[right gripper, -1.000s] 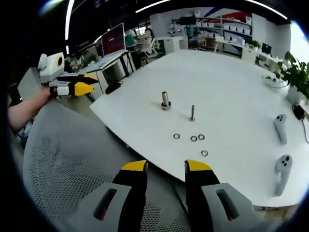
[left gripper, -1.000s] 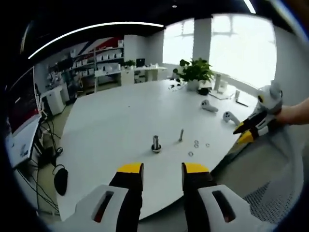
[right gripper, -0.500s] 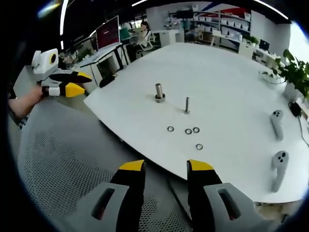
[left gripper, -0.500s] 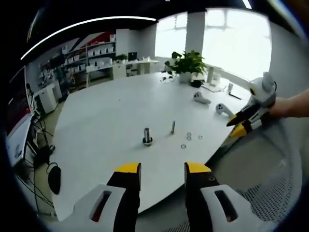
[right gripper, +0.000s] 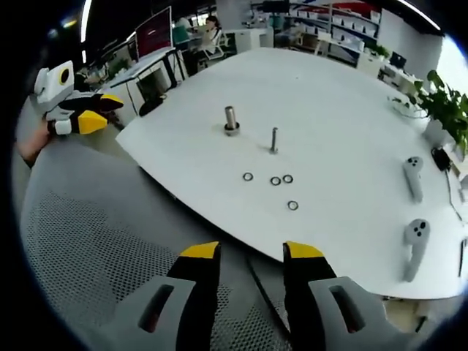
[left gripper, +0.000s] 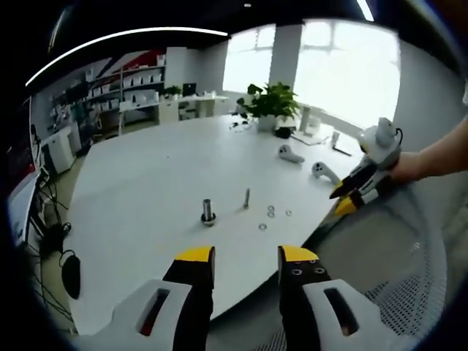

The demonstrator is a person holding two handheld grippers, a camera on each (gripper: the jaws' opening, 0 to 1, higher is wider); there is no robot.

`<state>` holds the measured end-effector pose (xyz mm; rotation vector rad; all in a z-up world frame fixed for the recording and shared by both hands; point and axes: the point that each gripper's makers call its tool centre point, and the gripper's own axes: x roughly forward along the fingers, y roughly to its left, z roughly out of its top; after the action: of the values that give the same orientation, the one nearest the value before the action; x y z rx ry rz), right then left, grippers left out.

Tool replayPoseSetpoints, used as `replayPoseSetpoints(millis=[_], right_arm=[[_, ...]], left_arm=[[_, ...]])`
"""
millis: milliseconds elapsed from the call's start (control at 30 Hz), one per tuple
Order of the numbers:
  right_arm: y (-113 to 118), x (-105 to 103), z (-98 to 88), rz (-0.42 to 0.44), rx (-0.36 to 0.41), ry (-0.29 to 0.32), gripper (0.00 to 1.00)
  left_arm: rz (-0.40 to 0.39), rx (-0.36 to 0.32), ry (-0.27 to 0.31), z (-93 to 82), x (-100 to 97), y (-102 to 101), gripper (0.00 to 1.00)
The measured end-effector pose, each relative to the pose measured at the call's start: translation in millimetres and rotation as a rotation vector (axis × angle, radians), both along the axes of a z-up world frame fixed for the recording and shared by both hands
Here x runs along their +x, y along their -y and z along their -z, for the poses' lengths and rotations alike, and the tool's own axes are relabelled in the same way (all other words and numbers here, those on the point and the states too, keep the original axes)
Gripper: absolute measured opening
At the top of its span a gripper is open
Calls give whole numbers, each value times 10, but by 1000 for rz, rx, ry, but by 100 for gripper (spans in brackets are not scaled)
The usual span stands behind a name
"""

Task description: Place the washer onto the threaded stud by aligning its center hole with the stud, sliding it down to the base, and recovering from edge contact or off-axis alignment until the washer reaches the visible bottom stop.

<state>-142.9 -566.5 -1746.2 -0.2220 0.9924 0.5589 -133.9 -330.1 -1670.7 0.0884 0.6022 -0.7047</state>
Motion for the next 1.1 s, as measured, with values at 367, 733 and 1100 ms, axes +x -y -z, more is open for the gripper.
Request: replayPoseSetpoints(millis=[367, 733, 1100], right_arm=[[-40, 119, 26, 19, 156, -120, 32], [259, 593, 510, -111, 82, -53, 34], [202, 848, 847, -215, 46, -84, 32]], left_arm=[[-36, 126, -35, 186, 18, -143, 33], [-60, 174, -46, 242, 56, -219, 32], [-124, 234, -12, 225, 132, -356, 28]])
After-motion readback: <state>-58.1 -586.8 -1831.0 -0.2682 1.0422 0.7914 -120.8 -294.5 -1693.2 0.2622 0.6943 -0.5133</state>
